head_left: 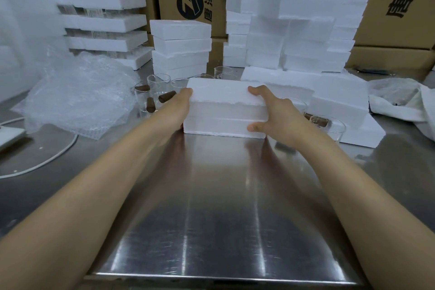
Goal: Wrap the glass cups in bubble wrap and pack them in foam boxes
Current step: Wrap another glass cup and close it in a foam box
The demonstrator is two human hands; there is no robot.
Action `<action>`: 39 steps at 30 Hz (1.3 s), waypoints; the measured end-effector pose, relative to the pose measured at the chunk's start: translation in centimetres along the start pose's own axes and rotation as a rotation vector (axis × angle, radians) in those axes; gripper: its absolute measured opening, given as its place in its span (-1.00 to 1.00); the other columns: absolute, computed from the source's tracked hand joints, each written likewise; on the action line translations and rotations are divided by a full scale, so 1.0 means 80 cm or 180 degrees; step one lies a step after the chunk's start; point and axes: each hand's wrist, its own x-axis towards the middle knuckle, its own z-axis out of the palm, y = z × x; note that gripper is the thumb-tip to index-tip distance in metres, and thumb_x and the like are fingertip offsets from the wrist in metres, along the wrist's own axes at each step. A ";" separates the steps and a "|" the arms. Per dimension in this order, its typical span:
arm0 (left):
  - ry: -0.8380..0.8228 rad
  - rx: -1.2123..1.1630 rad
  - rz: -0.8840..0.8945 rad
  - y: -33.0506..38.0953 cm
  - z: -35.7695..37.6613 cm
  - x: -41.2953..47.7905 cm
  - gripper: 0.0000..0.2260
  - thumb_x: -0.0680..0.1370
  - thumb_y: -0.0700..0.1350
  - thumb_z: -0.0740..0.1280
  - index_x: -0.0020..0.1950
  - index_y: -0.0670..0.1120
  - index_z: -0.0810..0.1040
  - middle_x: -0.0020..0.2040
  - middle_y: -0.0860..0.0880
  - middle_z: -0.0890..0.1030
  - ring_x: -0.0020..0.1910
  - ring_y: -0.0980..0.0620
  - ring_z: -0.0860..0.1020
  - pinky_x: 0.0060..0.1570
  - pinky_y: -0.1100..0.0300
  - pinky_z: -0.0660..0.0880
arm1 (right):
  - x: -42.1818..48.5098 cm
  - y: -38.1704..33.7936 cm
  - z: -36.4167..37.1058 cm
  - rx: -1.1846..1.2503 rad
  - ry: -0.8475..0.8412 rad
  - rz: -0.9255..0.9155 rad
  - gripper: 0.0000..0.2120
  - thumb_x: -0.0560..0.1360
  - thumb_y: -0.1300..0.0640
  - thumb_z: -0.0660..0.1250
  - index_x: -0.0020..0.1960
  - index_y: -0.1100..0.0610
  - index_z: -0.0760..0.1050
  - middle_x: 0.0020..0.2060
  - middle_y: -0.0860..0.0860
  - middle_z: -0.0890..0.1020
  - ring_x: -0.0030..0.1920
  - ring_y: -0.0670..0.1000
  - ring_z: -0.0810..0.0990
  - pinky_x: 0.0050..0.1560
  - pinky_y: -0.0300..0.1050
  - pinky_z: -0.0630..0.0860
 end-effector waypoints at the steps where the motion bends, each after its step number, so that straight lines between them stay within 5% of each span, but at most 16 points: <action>1: -0.0016 -0.0089 -0.0030 0.001 0.001 -0.001 -0.81 0.57 0.11 0.11 0.06 0.02 0.30 -0.01 -0.03 0.41 -0.03 0.03 0.43 0.10 0.11 0.38 | 0.001 0.001 0.000 0.0055 0.0040 0.0015 -0.27 0.43 0.12 0.48 0.46 -0.13 0.17 0.05 0.07 0.45 0.00 0.03 0.34 -0.13 -0.15 0.23; 5: 0.0109 -0.0716 -0.0173 0.007 0.008 -0.004 -0.81 0.60 0.06 0.16 0.06 -0.05 0.34 0.07 -0.06 0.49 0.05 0.00 0.51 0.28 0.11 0.40 | 0.004 0.004 0.004 0.0219 0.0118 0.0065 -0.27 0.41 0.13 0.49 0.44 -0.16 0.21 0.12 0.11 0.49 -0.01 0.04 0.37 -0.19 -0.17 0.26; 9: -0.0170 -0.1016 -0.0279 0.012 0.009 -0.010 -0.83 0.61 0.06 0.17 -0.02 -0.01 0.45 0.02 0.00 0.57 -0.08 0.04 0.55 -0.09 0.24 0.48 | 0.005 0.007 0.007 0.0280 0.0085 0.0063 -0.24 0.43 0.13 0.47 0.48 -0.18 0.16 0.26 0.13 0.47 0.15 0.07 0.38 0.00 -0.16 0.28; 14: -0.0861 -0.1209 -0.0116 0.009 0.001 -0.012 -0.61 0.61 0.11 0.15 0.36 -0.03 0.46 0.22 -0.07 0.61 0.19 -0.05 0.57 0.29 0.01 0.41 | 0.004 0.008 0.006 0.0282 0.0114 0.0024 -0.24 0.43 0.15 0.47 0.48 -0.16 0.16 0.22 0.13 0.50 0.10 0.04 0.36 -0.02 -0.16 0.28; 24: -0.0930 -0.1465 -0.0191 0.014 -0.006 -0.012 -0.69 0.55 0.10 0.22 0.19 -0.02 0.53 0.02 -0.06 0.68 -0.07 -0.06 0.67 -0.22 0.11 0.60 | 0.001 0.002 -0.008 0.0292 0.0113 -0.0040 -0.28 0.42 0.13 0.48 0.45 -0.19 0.21 0.19 0.07 0.52 0.02 0.03 0.42 -0.12 -0.20 0.27; 30: -0.1221 -0.1632 -0.0412 0.015 -0.015 -0.011 -0.76 0.49 -0.02 0.20 0.09 -0.05 0.52 -0.01 -0.10 0.62 -0.09 -0.11 0.62 -0.10 0.06 0.60 | -0.002 -0.002 -0.009 0.0217 0.0052 -0.0167 -0.29 0.44 0.15 0.46 0.46 -0.16 0.21 0.15 0.08 0.53 0.00 0.02 0.38 -0.20 -0.21 0.23; 36: -0.1226 -0.1352 -0.0586 0.013 -0.025 -0.006 -0.71 0.45 0.14 0.29 0.04 -0.01 0.55 -0.16 -0.08 0.69 -0.23 -0.09 0.68 -0.25 0.04 0.59 | -0.003 -0.006 -0.012 0.0422 -0.0028 -0.0116 -0.41 0.45 -0.28 0.31 0.43 -0.29 0.20 0.34 -0.08 0.44 0.35 0.01 0.33 0.09 -0.17 0.25; 39: -0.1167 -0.1207 -0.0540 0.012 -0.028 -0.003 -0.70 0.44 0.19 0.31 0.03 0.02 0.54 -0.18 -0.07 0.69 -0.26 -0.10 0.68 -0.22 0.01 0.60 | -0.003 -0.009 -0.011 0.0434 -0.0011 -0.0091 -0.47 0.49 -0.36 0.13 0.43 -0.28 0.21 0.36 -0.08 0.43 0.34 0.03 0.32 0.10 -0.15 0.22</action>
